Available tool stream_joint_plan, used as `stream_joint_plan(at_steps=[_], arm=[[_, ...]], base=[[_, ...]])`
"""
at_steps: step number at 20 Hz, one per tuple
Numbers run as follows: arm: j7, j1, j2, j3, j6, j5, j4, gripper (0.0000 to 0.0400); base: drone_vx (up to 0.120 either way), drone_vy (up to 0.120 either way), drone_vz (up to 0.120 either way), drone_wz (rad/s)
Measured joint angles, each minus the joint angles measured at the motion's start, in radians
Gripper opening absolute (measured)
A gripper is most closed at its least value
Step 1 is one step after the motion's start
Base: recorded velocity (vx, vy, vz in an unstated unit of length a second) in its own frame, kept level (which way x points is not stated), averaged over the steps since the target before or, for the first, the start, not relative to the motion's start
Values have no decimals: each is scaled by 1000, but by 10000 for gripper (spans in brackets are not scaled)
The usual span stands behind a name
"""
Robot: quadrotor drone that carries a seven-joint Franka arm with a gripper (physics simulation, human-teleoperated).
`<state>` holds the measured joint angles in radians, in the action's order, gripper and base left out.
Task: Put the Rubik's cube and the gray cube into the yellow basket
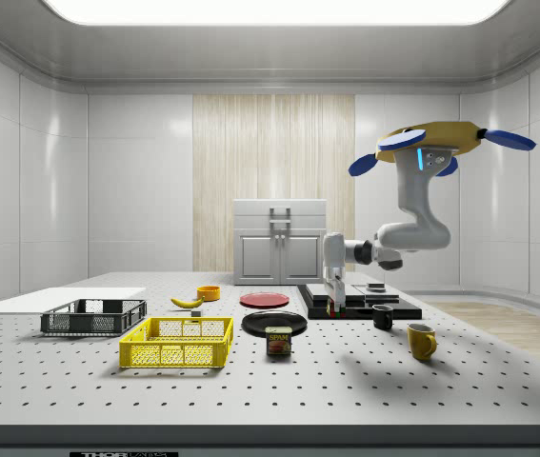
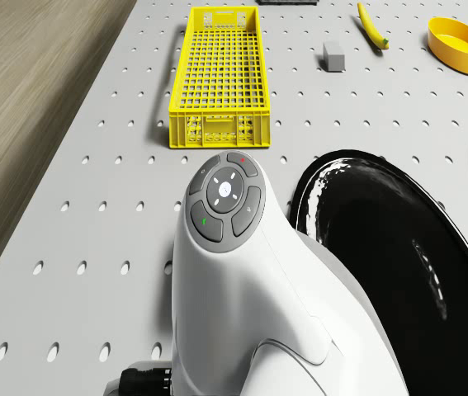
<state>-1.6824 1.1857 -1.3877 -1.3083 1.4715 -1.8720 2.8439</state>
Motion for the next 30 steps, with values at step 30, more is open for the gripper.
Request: stream_joint_plan(at_steps=[30], arm=[[-15,18,-62,-11,57,28,-3,325]], base=[[120,13,0,0]])
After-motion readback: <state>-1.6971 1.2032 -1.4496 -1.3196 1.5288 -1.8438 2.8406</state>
